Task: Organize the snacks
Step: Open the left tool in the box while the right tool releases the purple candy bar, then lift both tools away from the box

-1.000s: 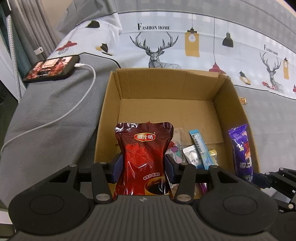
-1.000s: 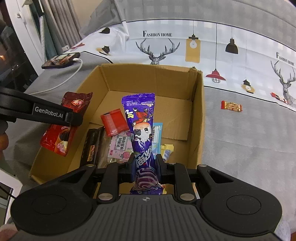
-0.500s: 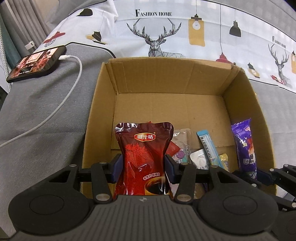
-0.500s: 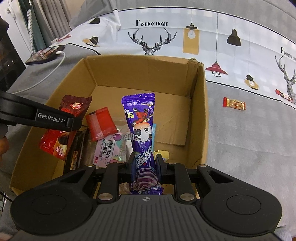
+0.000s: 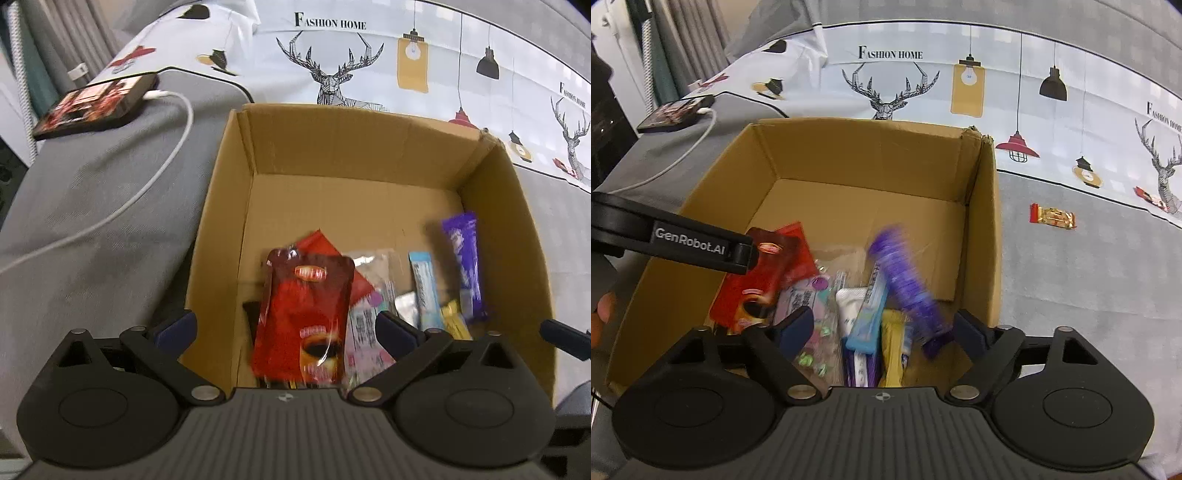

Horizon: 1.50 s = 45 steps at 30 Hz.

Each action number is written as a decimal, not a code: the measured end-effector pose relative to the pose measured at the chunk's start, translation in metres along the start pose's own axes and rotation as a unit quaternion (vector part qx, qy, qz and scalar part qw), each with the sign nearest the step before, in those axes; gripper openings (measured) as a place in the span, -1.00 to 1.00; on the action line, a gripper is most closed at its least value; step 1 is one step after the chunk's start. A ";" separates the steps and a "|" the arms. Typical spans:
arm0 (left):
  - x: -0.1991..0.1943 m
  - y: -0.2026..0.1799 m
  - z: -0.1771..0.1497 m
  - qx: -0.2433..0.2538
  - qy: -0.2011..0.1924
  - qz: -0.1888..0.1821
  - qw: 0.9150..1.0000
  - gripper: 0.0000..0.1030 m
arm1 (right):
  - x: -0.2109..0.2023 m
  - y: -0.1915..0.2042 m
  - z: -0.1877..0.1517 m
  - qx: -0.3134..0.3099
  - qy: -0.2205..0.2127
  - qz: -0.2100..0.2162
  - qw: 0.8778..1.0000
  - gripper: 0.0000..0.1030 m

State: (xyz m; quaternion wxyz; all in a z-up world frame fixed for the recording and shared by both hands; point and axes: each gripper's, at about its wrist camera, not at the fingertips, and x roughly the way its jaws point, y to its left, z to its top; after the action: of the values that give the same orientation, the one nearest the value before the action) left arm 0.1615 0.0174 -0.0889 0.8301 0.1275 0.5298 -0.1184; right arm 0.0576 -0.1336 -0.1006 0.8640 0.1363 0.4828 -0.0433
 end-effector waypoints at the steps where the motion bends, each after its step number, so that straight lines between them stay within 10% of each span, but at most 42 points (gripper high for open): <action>1: -0.006 -0.001 -0.005 0.003 -0.003 0.003 1.000 0.99 | -0.006 0.001 -0.003 0.001 0.000 0.002 1.000 0.72; 19: -0.127 -0.009 -0.105 0.002 -0.076 0.004 0.997 0.99 | -0.133 0.039 -0.074 -0.021 -0.073 0.009 0.997 0.85; 45: -0.175 -0.016 -0.155 0.006 -0.122 0.010 0.992 0.99 | -0.195 0.046 -0.108 -0.022 -0.132 0.003 0.991 0.91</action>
State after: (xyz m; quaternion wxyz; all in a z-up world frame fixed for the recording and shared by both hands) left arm -0.0472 0.0654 0.0064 0.8891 0.1223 0.4221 -0.1277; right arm -0.1251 -0.0707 0.0199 0.9229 0.1119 0.3653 -0.0481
